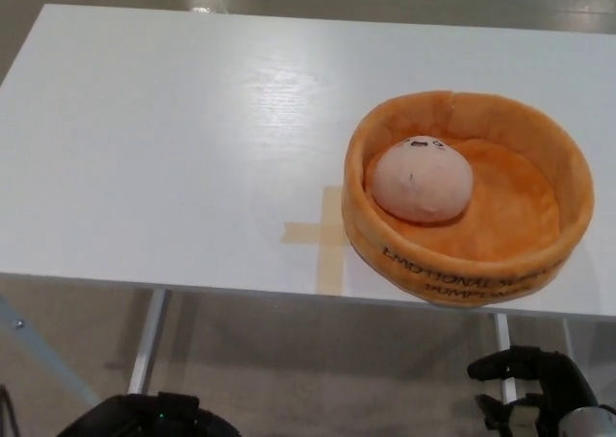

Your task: Use the left hand to pick up the pink round toy on the left and place it inside the orange plate on the desk.

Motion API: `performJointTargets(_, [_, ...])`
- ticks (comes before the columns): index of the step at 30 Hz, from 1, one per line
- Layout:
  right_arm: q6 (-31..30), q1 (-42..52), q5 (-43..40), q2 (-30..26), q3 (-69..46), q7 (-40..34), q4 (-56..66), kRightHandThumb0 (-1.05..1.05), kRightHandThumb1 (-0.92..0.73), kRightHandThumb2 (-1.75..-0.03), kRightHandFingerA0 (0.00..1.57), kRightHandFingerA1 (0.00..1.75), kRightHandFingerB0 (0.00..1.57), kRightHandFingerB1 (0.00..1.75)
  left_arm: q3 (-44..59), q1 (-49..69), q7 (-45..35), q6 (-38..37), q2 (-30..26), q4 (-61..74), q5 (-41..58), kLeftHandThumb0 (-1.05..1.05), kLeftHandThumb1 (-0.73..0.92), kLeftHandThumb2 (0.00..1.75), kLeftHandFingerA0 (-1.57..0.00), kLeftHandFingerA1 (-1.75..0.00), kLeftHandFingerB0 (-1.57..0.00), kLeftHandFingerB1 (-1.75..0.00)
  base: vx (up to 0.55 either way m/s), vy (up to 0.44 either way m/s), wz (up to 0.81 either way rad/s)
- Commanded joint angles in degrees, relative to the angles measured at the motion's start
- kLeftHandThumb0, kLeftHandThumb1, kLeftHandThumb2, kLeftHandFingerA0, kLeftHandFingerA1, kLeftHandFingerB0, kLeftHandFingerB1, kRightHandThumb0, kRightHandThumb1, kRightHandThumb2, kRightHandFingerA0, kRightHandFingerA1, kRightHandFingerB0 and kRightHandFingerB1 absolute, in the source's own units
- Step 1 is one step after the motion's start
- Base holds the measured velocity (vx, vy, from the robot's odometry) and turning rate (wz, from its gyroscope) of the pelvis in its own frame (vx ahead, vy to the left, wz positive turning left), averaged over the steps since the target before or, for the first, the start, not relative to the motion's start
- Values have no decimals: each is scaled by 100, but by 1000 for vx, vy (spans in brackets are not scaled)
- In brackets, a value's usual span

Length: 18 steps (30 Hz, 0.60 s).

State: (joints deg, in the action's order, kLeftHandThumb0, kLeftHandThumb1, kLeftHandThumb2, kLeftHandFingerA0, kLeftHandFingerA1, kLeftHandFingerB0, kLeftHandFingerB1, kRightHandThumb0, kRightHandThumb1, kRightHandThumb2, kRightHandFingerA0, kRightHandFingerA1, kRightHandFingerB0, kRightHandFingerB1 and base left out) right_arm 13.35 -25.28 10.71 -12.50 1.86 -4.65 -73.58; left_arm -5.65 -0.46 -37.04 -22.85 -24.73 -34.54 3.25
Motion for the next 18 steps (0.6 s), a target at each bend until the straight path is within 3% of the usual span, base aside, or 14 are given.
performJointTargets(1, [122, 103, -7, 82, -45, -267, 21, -21, -46, -86, 78, 93, 63, 79, -636, -972, 1845, -437, 320, -1656, -1558, -10, 76, 67, -47, -39, -74, -46, 0, 0, 0])
performJointTargets(2, [143, 113, -35, 94, -71, -262, 26, -14, -60, -63, 73, 96, 60, 79, -719, -1093, 2087, -389, 359, -1841, -1674, -7, 76, 67, -48, -39, -73, -45, 0, 0, 0])
performJointTargets(14, [190, 175, -16, 106, -58, -284, 3, -17, -60, -62, 72, 96, 63, 79, -1177, -1688, 3996, -27, 747, -3131, -2137, -12, 69, 60, -52, -40, -68, -42, 0, 0, 0])
performJointTargets(15, [173, 172, -23, 108, -64, -287, 2, -21, -45, -86, 75, 90, 61, 78, -1207, -1700, 4136, 9, 772, -3209, -2163, -14, 68, 61, -53, -41, -65, -42, 0, 0, 0])
performJointTargets(17, [154, 168, -35, 112, -75, -294, 2, -21, -45, -86, 75, 90, 61, 78, -1254, -1723, 4277, 14, 790, -3307, -2191, -14, 68, 61, -53, -41, -65, -42, 0, 0, 0])
performJointTargets(18, [146, 165, -46, 117, -83, -284, 5, -15, -61, -60, 71, 94, 63, 79, -1245, -1720, 4318, -8, 784, -3334, -2177, -15, 68, 61, -53, -45, -65, -42, 0, 0, 0])
